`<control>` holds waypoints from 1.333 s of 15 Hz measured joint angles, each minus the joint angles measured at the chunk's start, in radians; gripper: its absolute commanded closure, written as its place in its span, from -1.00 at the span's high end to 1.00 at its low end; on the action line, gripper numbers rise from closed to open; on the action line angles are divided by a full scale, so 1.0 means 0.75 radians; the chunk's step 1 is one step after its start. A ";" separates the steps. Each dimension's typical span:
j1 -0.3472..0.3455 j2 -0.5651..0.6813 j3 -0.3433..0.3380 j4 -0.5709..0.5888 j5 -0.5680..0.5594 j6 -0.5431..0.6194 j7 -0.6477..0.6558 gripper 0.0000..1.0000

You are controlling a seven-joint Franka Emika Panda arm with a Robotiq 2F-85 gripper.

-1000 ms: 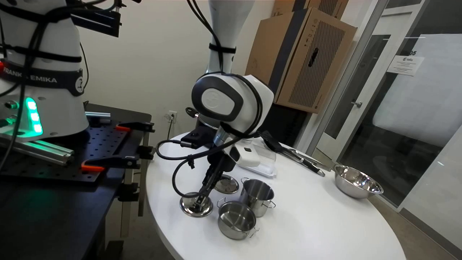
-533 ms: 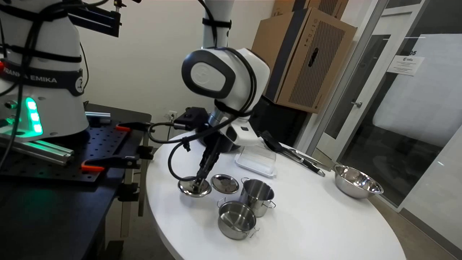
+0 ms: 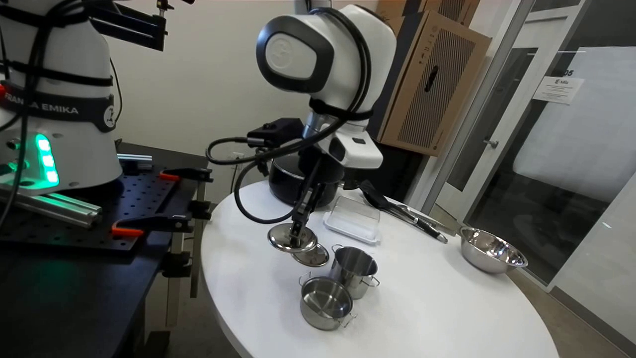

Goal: Close the lid on the smaller pot

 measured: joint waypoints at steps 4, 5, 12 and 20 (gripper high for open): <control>-0.017 0.009 -0.060 0.097 0.059 -0.106 -0.002 -0.89; -0.018 0.019 -0.075 0.121 0.070 -0.124 -0.001 -0.89; -0.020 0.165 -0.121 0.289 0.118 -0.142 0.036 -0.89; -0.013 0.366 -0.118 0.448 0.118 -0.142 0.125 -0.89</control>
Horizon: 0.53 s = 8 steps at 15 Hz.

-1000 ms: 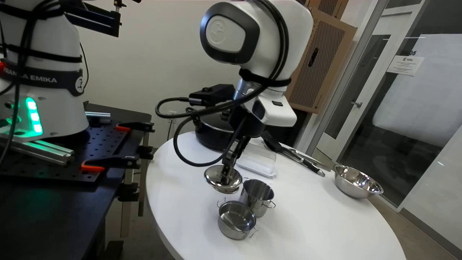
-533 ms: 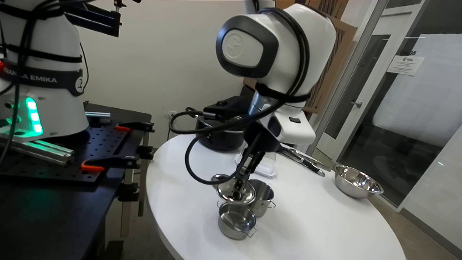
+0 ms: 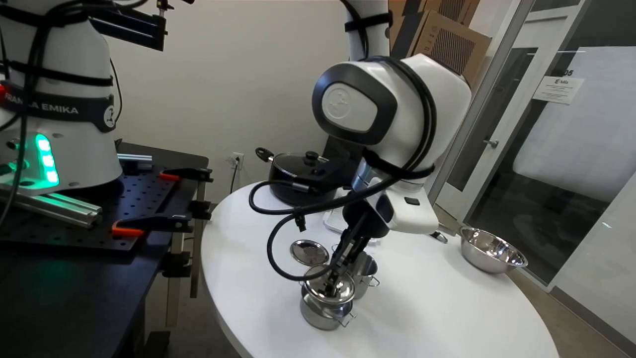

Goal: Close the lid on the smaller pot

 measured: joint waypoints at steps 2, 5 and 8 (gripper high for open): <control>0.001 0.034 0.003 0.031 0.000 0.000 0.017 -0.89; 0.008 0.076 0.005 0.068 0.000 0.000 0.039 -0.89; 0.019 0.114 0.007 0.097 0.000 0.000 0.060 -0.89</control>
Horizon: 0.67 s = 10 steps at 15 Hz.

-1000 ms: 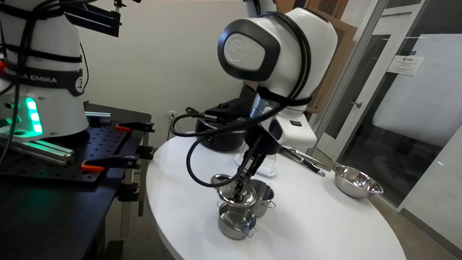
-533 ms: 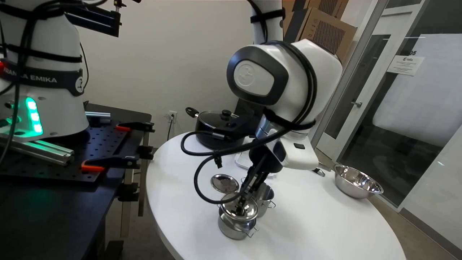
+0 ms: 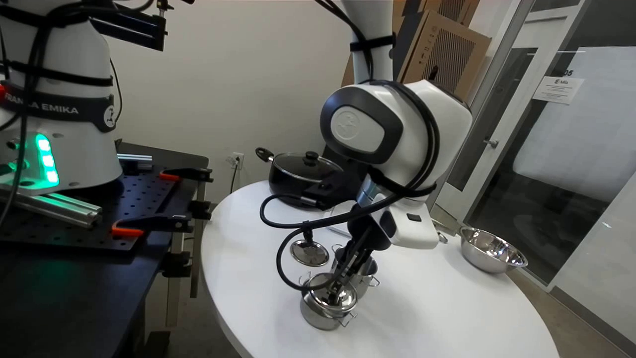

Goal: Close the lid on the smaller pot

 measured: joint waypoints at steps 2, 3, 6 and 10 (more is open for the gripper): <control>0.009 0.022 0.002 0.015 0.000 0.000 0.013 -0.89; 0.015 0.032 0.003 0.022 0.000 0.000 0.019 -0.89; 0.031 0.057 0.003 0.042 0.000 0.000 0.036 -0.89; 0.036 0.073 0.003 0.056 0.000 0.000 0.045 -0.89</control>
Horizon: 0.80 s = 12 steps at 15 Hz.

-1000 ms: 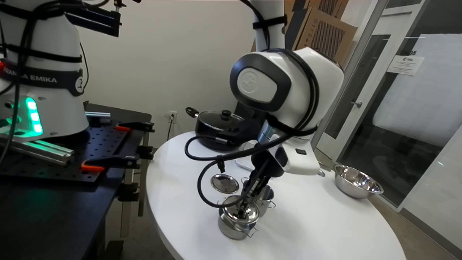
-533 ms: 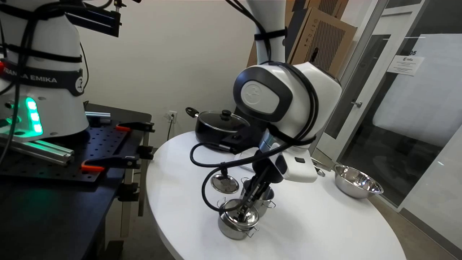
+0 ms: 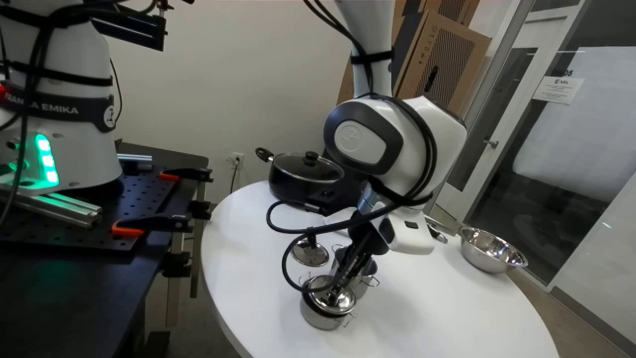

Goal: Close the lid on the smaller pot

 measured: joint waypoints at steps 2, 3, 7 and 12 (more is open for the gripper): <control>-0.002 0.001 0.000 0.001 0.000 0.000 0.000 -0.89; -0.003 0.002 0.000 0.001 0.000 0.000 0.000 -0.89; -0.010 0.001 0.000 0.001 0.000 0.000 0.000 -0.89; -0.012 0.001 0.003 -0.001 0.000 0.000 0.000 -0.89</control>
